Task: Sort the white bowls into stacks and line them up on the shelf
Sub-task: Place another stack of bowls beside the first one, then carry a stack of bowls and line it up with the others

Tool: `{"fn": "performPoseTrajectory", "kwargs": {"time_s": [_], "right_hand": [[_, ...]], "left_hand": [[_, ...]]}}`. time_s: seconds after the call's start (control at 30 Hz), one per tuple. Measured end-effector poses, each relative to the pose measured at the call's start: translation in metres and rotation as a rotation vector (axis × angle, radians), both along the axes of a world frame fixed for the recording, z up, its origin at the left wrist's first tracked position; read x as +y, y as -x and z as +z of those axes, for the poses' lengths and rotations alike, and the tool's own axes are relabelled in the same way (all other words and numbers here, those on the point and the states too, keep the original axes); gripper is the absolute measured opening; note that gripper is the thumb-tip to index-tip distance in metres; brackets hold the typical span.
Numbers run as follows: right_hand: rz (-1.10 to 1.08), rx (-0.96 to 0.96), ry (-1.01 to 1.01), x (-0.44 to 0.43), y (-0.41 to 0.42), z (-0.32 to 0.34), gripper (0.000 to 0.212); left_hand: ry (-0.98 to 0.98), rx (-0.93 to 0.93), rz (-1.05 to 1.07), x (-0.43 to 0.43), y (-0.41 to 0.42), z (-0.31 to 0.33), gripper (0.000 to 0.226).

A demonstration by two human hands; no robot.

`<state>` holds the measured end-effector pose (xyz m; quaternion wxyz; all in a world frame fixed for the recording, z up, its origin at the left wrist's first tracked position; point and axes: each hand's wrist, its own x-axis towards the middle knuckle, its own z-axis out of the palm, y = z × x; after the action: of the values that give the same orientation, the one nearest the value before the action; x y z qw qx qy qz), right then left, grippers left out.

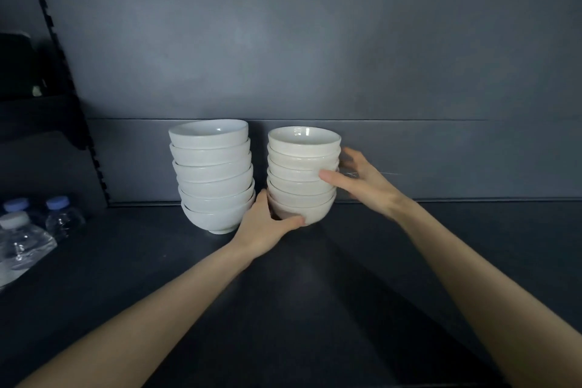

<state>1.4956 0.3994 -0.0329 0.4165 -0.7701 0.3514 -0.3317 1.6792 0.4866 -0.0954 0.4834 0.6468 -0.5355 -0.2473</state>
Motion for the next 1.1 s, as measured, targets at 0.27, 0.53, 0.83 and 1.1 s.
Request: {"fn": "performPoseTrajectory", "kwargs": {"time_s": [0.27, 0.53, 0.83, 1.1], "right_hand": [[-0.23, 0.378, 0.258, 0.02, 0.084, 0.018, 0.054], [-0.497, 0.584, 0.398, 0.035, 0.231, 0.079, 0.049], [-0.704, 0.785, 0.434, 0.065, 0.446, 0.108, 0.057], [-0.795, 0.862, 0.324, 0.063, 0.606, 0.106, 0.058]], "left_hand": [[-0.034, -0.436, 0.019, 0.033, 0.045, 0.034, 0.032], [0.174, -0.852, -0.202, -0.01, 0.171, 0.124, 0.046], [0.329, -0.912, -0.386, -0.035, 0.376, 0.148, 0.055], [0.31, -0.95, -0.543, -0.064, 0.535, 0.154, 0.059]]}}
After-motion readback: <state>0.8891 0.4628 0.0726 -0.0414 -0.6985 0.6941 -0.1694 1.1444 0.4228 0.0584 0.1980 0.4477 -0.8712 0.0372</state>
